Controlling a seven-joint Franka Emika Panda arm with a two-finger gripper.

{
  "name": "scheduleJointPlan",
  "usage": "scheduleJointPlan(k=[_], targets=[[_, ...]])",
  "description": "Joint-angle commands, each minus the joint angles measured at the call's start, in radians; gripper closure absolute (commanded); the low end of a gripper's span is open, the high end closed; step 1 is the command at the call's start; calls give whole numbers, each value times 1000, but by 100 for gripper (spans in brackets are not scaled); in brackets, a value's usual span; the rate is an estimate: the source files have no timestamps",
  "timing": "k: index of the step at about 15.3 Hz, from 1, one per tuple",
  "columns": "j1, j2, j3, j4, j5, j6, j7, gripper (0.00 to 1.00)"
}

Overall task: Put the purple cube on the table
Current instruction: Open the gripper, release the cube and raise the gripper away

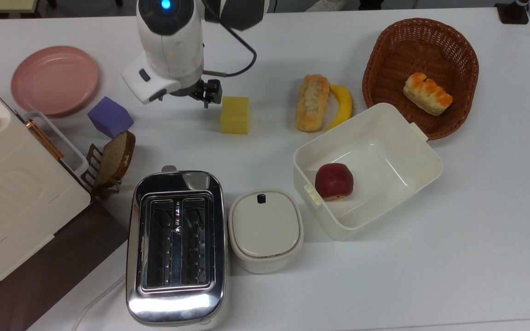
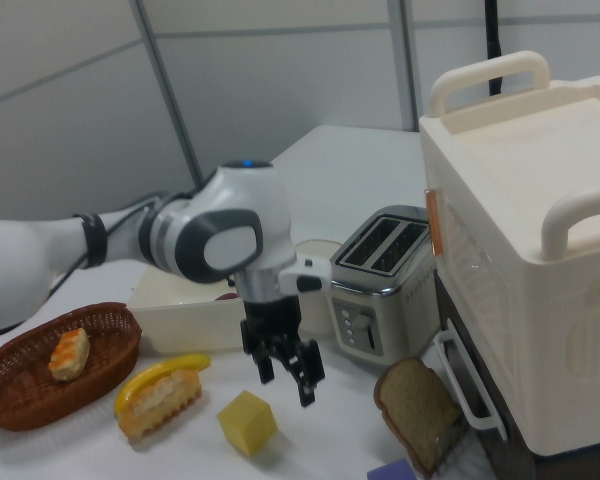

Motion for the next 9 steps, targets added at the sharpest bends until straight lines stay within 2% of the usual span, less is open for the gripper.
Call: scheduleJointPlan(k=[1, 3, 6, 7, 9], targets=[[-193, -154, 166, 42, -18, -51, 23, 0], [-299, -182, 261, 80, -18, -64, 53, 0], [-388, -207, 361, 83, -46, -68, 153, 0], [-411, -211, 381, 83, -52, -67, 151, 0], [-422, -211, 386, 83, -55, -67, 145, 0]])
